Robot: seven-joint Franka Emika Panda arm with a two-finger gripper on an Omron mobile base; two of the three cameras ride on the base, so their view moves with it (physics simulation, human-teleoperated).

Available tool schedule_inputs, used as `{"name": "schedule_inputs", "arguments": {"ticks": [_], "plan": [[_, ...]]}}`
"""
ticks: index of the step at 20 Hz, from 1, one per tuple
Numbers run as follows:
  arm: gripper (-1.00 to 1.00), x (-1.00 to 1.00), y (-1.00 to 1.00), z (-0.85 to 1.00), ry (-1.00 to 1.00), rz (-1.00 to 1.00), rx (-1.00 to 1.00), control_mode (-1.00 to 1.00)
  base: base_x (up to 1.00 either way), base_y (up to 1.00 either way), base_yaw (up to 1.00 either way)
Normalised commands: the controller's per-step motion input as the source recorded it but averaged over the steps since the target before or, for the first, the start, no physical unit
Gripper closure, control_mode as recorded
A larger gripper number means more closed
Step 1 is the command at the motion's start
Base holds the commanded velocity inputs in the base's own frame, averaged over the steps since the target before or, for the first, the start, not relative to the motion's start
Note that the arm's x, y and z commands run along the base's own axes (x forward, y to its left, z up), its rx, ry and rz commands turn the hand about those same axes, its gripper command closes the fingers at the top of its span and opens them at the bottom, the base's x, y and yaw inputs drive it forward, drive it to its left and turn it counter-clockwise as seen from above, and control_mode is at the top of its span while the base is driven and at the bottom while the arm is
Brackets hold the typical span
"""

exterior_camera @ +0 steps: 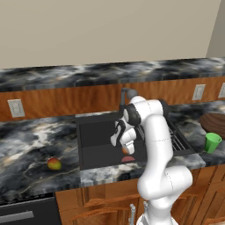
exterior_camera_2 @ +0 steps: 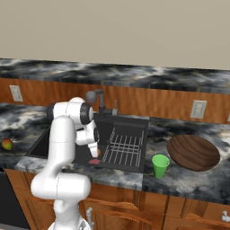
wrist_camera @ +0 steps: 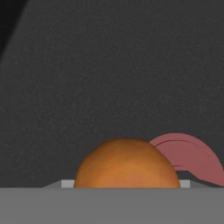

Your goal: Remove the mango and tangerine from the sink. Then move the bowl and cup from the counter to the sink for washing.

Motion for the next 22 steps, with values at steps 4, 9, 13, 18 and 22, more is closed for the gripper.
{"name": "schedule_inputs", "arguments": {"ticks": [4,9,13,18,22], "plan": [[1.0,-0.01,0.18,0.3,-0.11,0.0,0.0,-1.0,0.0,0.0,0.0],[1.0,-0.03,0.17,0.31,-0.1,0.0,0.0,-1.0,0.0,0.0,0.0],[1.0,-0.06,0.12,0.31,-0.04,0.0,0.0,-1.0,0.0,0.0,0.0],[1.0,-0.07,0.13,0.32,-0.02,0.0,0.0,-1.0,0.0,0.0,0.0],[1.0,-0.03,0.08,0.38,0.0,0.0,0.0,-1.0,0.0,0.0,0.0]]}}
